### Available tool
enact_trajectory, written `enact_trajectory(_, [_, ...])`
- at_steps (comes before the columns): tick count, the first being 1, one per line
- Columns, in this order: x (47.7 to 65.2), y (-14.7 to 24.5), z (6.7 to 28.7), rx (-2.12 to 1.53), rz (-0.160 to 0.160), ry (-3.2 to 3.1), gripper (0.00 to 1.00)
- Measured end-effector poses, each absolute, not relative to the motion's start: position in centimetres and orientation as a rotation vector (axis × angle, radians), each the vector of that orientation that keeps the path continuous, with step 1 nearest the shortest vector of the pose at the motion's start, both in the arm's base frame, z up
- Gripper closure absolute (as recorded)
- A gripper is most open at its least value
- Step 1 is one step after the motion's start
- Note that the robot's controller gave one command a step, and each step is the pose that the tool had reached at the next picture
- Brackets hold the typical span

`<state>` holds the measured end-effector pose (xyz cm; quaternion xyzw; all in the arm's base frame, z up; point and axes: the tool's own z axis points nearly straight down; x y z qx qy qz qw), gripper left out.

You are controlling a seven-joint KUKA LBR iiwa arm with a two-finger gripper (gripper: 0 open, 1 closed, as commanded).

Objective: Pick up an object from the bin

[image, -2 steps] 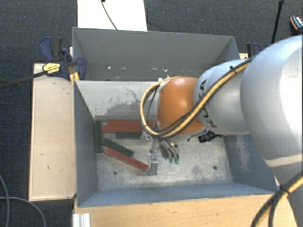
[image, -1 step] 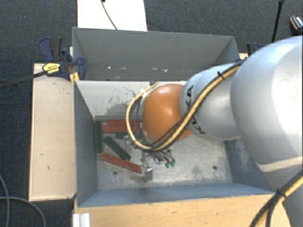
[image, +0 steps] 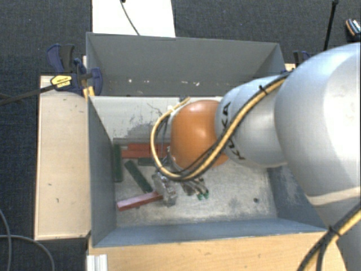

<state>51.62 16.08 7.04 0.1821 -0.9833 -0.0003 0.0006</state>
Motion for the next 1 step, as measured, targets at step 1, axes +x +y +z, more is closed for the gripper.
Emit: enact_trajectory(1, [54.04, 16.59, 20.15, 0.656, -0.002, -3.085, 1.00])
